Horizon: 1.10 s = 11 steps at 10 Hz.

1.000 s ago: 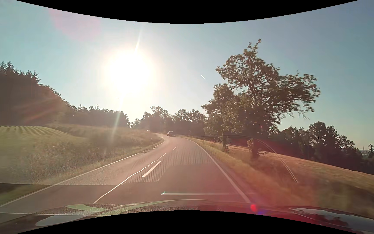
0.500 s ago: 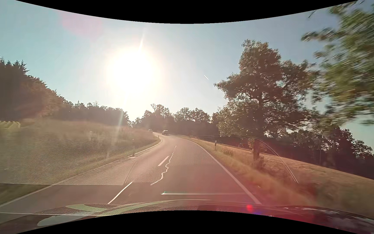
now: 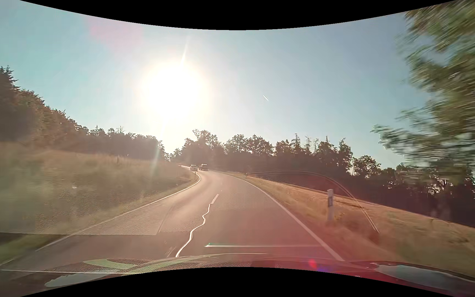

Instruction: Follow the waypoints while adhering to traffic rules and regulations

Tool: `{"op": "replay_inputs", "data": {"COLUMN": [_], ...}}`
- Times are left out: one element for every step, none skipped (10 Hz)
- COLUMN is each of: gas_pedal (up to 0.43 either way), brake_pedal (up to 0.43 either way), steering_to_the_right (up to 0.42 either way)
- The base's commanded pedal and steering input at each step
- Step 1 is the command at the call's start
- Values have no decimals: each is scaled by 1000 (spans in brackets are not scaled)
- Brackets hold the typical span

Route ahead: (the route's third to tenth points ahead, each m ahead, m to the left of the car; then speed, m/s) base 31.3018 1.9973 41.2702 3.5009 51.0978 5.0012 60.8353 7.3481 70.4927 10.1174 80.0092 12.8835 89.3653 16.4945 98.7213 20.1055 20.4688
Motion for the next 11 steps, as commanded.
{"op": "replay_inputs", "data": {"gas_pedal": [429,429,429,429,429,429,429,429,429,429,429], "brake_pedal": [0,0,0,0,0,0,0,0,0,0,0], "steering_to_the_right": [-11,-12,-13,-16,-19,-20,-21,-22,-23,-25,-27]}}
